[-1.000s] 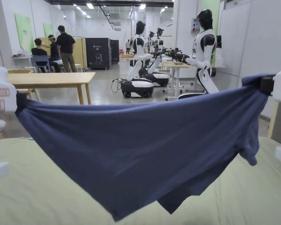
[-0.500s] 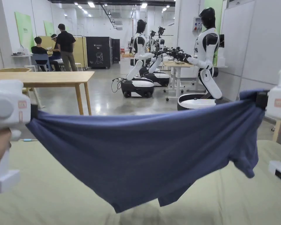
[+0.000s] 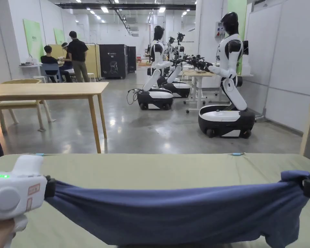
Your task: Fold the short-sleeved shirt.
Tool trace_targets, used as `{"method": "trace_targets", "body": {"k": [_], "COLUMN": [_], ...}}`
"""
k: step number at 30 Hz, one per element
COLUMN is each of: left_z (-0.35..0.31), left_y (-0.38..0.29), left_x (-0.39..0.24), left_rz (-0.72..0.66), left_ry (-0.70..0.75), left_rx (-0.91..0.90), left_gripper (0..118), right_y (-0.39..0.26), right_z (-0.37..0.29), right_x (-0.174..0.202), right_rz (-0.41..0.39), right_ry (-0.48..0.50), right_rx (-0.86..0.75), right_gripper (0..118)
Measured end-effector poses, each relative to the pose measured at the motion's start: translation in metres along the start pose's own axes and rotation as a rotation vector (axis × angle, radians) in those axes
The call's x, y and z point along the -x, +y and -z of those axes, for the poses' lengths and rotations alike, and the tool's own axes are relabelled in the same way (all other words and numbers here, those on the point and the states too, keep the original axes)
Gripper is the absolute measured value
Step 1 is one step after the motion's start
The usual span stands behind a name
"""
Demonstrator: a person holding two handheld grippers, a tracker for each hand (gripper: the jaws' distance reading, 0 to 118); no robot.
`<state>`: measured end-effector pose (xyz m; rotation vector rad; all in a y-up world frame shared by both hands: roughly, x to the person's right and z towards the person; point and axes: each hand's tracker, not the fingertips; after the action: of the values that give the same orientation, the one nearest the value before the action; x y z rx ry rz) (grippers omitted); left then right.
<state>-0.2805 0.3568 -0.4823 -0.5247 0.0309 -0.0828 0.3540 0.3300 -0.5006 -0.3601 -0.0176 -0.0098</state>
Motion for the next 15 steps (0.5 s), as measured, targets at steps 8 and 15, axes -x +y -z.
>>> {"method": "trace_targets", "body": {"k": [8,15], "left_z": [-0.042,-0.038], "left_y": [-0.166,-0.192], "left_x": [0.006,0.006], "left_rz": [-0.072,-0.073], "left_ry": [-0.060,-0.016], "left_rx": [0.276,0.331], "left_gripper": [0,65], "right_y": [-0.154,-0.189], "right_z": [-0.067,-0.069], "right_x": [0.000,0.006], "right_rz": [-0.139,-0.111], "right_ry": [0.057,0.059], "right_rx": [0.314,0.422], "right_gripper": [11,26]}}
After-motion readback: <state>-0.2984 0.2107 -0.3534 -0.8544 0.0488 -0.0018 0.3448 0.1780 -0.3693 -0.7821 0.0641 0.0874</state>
